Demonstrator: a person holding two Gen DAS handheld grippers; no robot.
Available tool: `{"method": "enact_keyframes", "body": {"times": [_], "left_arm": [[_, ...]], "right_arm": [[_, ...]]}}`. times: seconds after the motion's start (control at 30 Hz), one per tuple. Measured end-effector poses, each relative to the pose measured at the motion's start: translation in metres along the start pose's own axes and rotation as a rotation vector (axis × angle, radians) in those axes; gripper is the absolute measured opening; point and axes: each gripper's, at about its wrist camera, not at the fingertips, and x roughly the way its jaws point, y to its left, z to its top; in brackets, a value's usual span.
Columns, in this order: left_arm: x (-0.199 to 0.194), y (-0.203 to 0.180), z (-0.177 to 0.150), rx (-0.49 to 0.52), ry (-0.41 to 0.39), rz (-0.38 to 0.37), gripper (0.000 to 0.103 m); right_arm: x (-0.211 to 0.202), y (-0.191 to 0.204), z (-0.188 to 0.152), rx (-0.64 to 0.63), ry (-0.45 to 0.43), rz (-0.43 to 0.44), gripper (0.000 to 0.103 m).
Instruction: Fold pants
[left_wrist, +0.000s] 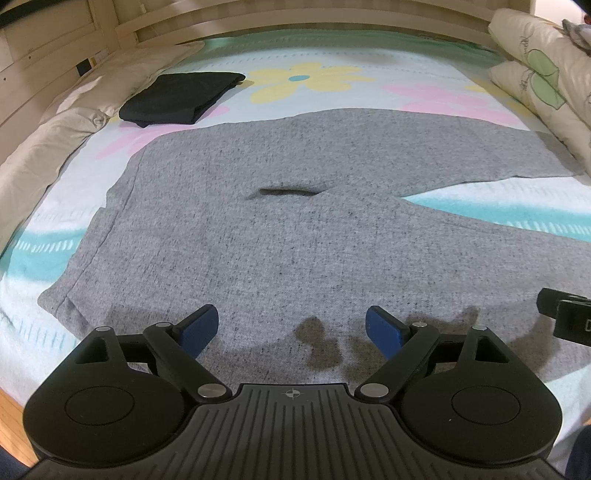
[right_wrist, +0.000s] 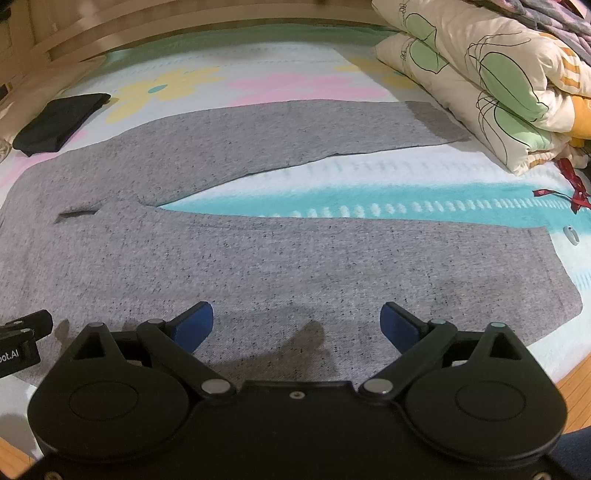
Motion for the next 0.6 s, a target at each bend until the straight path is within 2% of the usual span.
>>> {"method": "enact_keyframes", "body": {"times": [0.6], "left_arm": [[0.0016,0.0018,-0.0015,0.004,0.007,0.0,0.087]], "right_arm": [[0.0004,0.0022,-0.0003,-0.005,0.006,0.002,0.097]]}}
